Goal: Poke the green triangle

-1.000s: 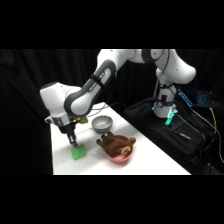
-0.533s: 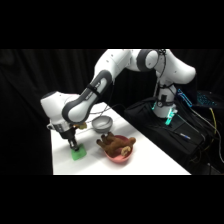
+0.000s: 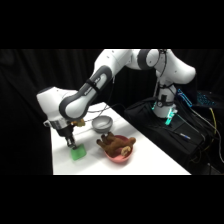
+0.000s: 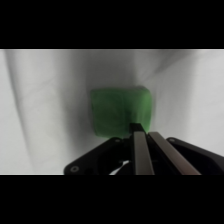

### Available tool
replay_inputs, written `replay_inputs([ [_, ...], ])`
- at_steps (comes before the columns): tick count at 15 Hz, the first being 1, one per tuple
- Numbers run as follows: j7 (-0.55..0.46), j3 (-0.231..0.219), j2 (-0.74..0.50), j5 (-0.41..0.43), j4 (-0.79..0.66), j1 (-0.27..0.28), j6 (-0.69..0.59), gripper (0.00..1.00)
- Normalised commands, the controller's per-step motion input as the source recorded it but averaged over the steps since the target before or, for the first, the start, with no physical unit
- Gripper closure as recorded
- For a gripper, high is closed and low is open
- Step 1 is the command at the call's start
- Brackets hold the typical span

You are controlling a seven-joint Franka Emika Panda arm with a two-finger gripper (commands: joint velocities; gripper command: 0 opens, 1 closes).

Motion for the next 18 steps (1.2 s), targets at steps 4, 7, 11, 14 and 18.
replay_inputs([
  [4, 0.16, -0.106, -0.66, -0.001, -0.58, 0.094, 0.01, 0.71],
  [7, 0.20, -0.129, -0.71, -0.044, -0.63, 0.124, -0.06, 0.49],
  [11, 0.21, -0.125, -0.73, -0.088, -0.64, 0.138, -0.08, 0.02],
  [14, 0.23, -0.121, -0.68, -0.158, -0.59, 0.146, -0.05, 0.00],
  [18, 0.22, -0.091, -0.52, -0.184, -0.44, 0.130, -0.05, 0.00],
])
